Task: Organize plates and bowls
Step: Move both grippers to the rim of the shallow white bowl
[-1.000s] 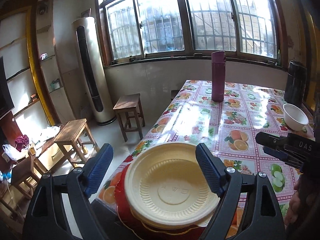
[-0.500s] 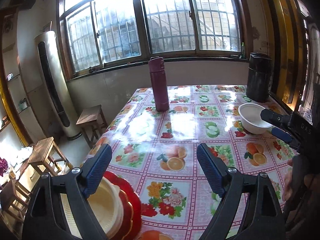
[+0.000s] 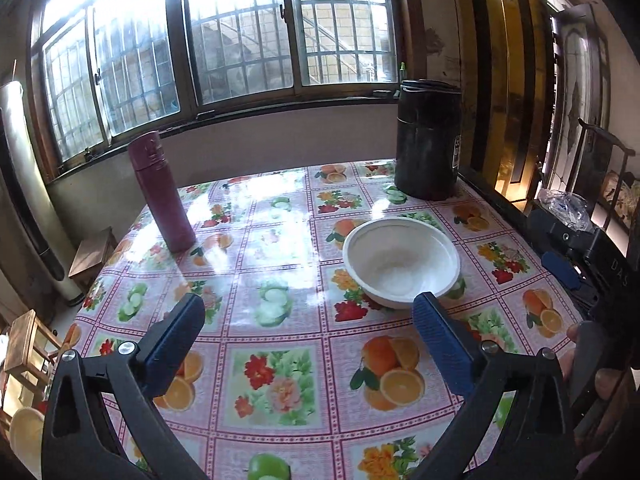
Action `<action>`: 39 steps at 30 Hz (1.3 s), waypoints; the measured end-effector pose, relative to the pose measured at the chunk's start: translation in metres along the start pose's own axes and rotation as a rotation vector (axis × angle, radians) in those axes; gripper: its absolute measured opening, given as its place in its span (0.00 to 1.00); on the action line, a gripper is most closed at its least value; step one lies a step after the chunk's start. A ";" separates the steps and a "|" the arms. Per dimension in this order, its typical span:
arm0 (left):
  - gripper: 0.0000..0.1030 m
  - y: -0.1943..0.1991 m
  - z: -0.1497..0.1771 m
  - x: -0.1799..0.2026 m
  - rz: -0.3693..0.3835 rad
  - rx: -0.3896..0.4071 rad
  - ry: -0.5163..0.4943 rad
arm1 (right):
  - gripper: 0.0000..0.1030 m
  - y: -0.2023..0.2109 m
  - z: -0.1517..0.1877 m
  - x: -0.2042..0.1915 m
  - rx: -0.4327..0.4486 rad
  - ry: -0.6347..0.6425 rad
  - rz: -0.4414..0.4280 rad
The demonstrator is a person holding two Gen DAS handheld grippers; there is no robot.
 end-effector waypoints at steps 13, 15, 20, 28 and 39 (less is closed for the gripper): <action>1.00 -0.067 -0.011 0.031 0.057 -0.090 0.041 | 1.00 -0.003 -0.005 0.019 -0.012 -0.061 0.021; 1.00 -0.074 -0.010 0.031 0.062 -0.102 0.049 | 1.00 -0.003 -0.003 0.018 -0.018 -0.064 0.024; 1.00 -0.087 -0.007 0.028 0.072 -0.129 0.068 | 1.00 -0.008 0.000 0.022 -0.037 -0.090 0.022; 1.00 -0.101 -0.001 0.026 0.091 -0.168 0.075 | 1.00 -0.019 0.007 0.027 -0.067 -0.129 0.003; 1.00 -0.116 0.011 0.018 0.113 -0.225 0.089 | 1.00 -0.047 0.013 0.024 -0.069 -0.101 0.049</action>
Point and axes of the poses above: each gripper's, at about its wrist camera, not at the fingertips, and y roughly against the way its jaws point, x to its right, z to its underside, the point moved 5 cm from there along -y, roughly the way its jaws point, and after that the axes turned 1 degree about -x, right-handed, at the moved point
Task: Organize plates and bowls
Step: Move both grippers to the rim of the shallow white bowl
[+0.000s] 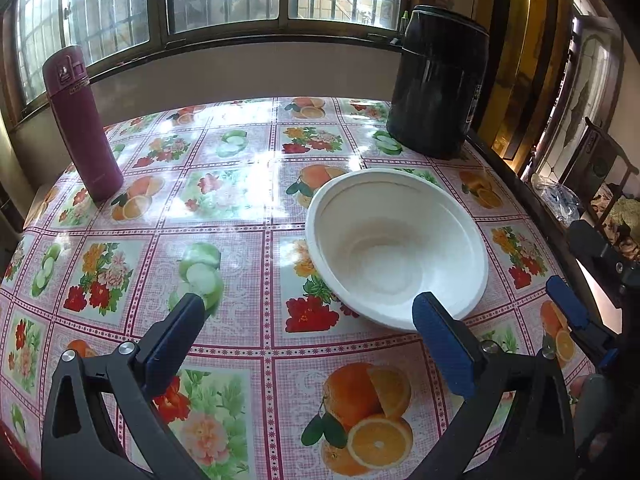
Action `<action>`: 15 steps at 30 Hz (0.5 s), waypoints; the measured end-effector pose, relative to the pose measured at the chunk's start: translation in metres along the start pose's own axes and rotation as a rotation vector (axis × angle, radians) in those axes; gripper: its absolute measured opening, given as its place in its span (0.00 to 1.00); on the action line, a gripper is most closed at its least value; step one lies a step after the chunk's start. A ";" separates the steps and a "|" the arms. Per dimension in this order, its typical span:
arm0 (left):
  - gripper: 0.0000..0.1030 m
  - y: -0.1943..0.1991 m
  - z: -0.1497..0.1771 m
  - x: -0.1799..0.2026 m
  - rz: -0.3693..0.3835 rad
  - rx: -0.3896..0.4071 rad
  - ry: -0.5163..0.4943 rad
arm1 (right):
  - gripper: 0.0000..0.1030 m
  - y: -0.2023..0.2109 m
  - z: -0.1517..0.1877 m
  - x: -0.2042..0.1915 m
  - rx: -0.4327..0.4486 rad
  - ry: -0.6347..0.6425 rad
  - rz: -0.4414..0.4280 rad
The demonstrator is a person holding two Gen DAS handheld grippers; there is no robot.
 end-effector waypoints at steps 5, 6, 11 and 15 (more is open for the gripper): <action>1.00 -0.013 0.003 -0.007 0.011 -0.037 0.020 | 1.00 -0.017 0.000 -0.018 0.018 0.050 0.028; 1.00 -0.016 0.004 -0.009 0.014 -0.045 0.027 | 1.00 -0.021 0.000 -0.021 0.020 0.055 0.026; 1.00 -0.030 0.008 -0.017 0.042 -0.085 0.073 | 1.00 -0.039 0.003 -0.029 -0.002 0.077 0.063; 1.00 -0.034 0.009 -0.020 0.045 -0.098 0.083 | 1.00 -0.049 0.008 -0.031 -0.042 0.077 0.069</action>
Point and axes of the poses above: each gripper's, at about its wrist camera, not at the fingertips, and y roughly against the way its jaws point, x to its right, z to its underside, the point moved 5 cm from there along -y, roughly the way its jaws point, and after that the axes turned 1 degree about -x, right-handed, at the moved point
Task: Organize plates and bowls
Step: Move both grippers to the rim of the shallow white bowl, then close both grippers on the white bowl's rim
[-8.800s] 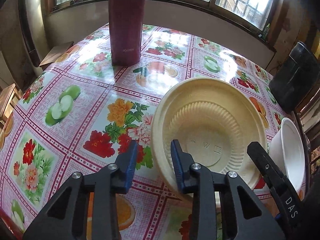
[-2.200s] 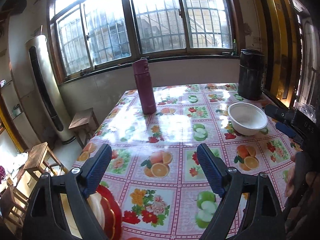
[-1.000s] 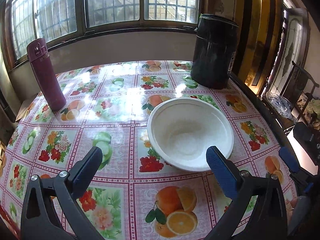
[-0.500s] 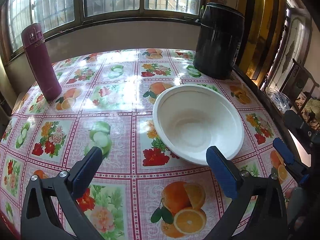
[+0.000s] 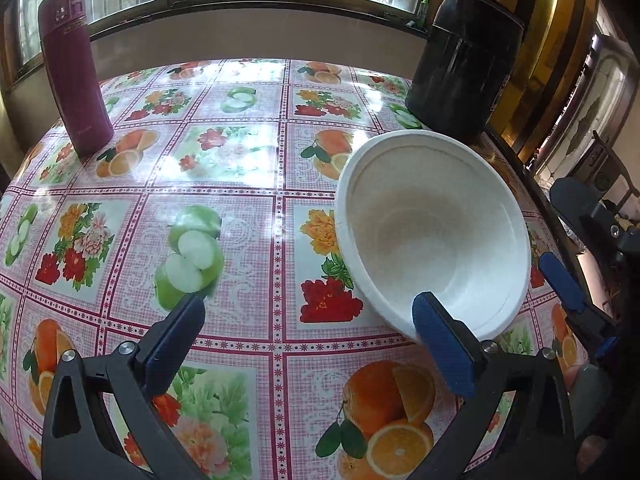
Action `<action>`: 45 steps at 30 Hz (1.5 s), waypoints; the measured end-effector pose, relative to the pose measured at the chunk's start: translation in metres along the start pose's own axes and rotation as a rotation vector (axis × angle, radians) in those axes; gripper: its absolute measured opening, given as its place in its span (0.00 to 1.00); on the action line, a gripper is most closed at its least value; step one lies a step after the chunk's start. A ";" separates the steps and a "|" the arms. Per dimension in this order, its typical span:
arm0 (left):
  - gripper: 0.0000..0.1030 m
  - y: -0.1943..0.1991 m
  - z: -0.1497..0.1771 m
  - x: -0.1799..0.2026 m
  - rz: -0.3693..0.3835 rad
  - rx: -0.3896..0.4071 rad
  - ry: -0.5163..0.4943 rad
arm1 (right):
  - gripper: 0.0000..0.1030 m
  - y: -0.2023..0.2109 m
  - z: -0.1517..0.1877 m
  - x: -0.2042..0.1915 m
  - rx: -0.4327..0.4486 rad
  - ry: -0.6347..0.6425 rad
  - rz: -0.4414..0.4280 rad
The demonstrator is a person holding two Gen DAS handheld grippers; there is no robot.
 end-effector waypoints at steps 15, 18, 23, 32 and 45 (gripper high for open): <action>1.00 0.009 -0.005 0.002 0.060 0.044 0.017 | 1.00 -0.005 0.001 0.006 -0.052 -0.042 -0.010; 1.00 0.009 -0.007 0.000 0.071 0.066 0.034 | 0.98 -0.007 0.003 0.007 -0.059 -0.047 -0.004; 1.00 0.006 -0.008 -0.001 0.117 0.075 0.062 | 0.95 -0.006 0.003 0.014 -0.051 -0.069 0.013; 1.00 0.010 -0.006 0.006 0.131 0.098 0.034 | 0.77 -0.009 0.007 0.013 -0.064 -0.062 0.012; 0.62 -0.013 -0.007 -0.002 0.239 0.025 0.121 | 0.53 -0.019 0.013 0.012 -0.095 -0.047 0.004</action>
Point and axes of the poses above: each gripper's, at about its wrist camera, not at the fingertips, and y roughly against the way its jaws point, x to its right, z to its underside, the point moved 5 cm from there along -y, roughly the way its jaws point, and after that the axes turned 1 degree about -x, right-handed, at the moved point
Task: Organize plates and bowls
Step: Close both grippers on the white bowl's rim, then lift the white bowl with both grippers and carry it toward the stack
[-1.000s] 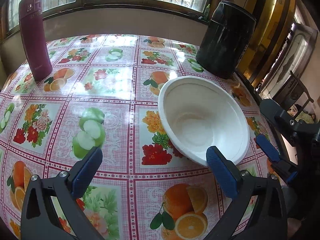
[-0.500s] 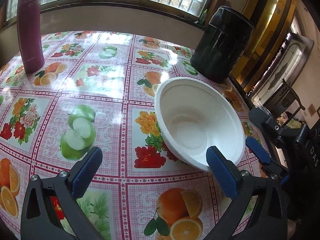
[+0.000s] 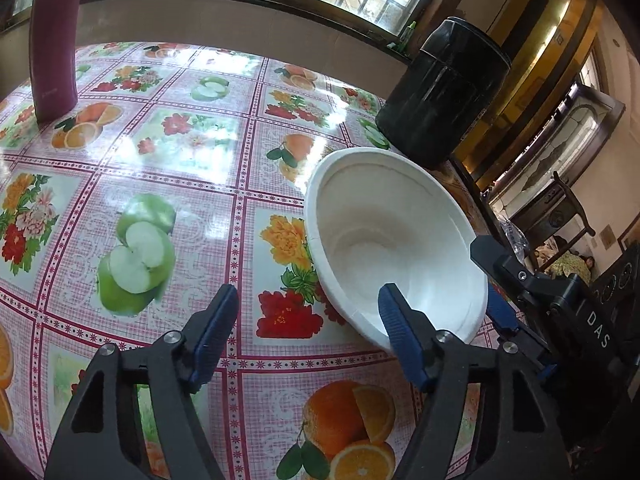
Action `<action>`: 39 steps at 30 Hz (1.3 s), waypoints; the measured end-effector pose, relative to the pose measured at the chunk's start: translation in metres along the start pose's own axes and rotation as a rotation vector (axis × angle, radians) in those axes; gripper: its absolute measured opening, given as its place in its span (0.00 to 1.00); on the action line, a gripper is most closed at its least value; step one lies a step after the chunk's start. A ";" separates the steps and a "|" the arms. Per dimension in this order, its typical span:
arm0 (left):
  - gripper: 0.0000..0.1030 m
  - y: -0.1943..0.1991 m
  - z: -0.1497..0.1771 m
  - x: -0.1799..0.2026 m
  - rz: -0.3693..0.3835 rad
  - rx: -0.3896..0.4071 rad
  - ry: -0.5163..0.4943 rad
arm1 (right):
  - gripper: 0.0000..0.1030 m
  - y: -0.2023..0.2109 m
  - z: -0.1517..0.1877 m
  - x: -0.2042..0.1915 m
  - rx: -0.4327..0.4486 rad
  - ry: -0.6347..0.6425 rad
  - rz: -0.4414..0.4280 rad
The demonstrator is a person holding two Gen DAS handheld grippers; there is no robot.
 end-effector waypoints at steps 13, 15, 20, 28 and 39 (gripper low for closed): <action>0.23 0.004 0.002 -0.013 0.048 -0.028 0.080 | 0.15 -0.012 0.014 -0.015 -0.095 0.005 -0.026; 0.20 0.006 0.001 -0.015 0.047 -0.031 0.084 | 0.15 -0.012 0.014 -0.015 -0.101 0.001 -0.028; 0.20 0.010 0.001 -0.015 0.043 -0.038 0.091 | 0.15 -0.013 0.014 -0.010 -0.119 -0.029 -0.037; 0.20 0.026 0.013 -0.011 0.007 -0.024 0.068 | 0.14 -0.007 0.021 -0.008 -0.139 -0.051 -0.034; 0.21 0.088 0.049 -0.029 -0.073 0.043 0.026 | 0.14 0.018 0.071 -0.033 -0.198 -0.029 -0.066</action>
Point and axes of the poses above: each gripper's, at about its wrist camera, not at the fingertips, and y roughly against the way its jaws point, x to its right, z to its underside, the point moved 5 cm from there along -y, roughly the way its jaws point, and after that the axes turned 1 degree about -x, right-handed, at the moved point
